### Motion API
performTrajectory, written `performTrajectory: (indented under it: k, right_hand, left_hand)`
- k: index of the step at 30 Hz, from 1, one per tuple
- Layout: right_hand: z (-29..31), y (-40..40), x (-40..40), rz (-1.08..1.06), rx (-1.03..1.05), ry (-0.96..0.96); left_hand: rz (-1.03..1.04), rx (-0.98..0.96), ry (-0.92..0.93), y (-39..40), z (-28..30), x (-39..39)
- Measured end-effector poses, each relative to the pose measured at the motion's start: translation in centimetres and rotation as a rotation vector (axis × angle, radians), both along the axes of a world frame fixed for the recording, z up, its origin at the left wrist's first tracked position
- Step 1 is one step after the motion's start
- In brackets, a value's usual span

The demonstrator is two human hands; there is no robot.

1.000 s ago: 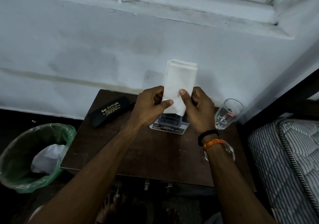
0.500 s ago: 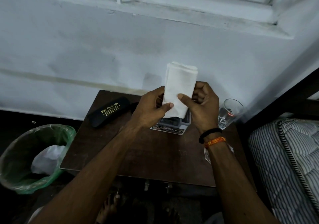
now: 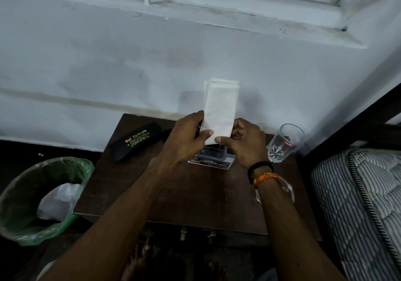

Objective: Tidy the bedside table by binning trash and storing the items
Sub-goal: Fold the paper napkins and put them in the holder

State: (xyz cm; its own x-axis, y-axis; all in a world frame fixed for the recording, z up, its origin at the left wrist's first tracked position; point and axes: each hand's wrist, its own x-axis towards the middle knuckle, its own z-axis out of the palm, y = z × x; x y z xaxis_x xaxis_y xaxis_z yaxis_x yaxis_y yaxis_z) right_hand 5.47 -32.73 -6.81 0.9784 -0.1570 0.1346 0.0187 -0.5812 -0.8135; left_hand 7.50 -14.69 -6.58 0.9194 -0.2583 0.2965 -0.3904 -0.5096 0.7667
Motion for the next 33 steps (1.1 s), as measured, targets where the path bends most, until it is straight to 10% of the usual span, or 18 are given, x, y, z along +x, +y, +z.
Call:
performTrajectory:
  k: [33]
  right_hand:
    - [-1.1,-0.2,1.2,-0.092,-0.119,0.006]
  left_hand:
    - [0.185,0.116,0.120,-1.0,-1.1,1.3]
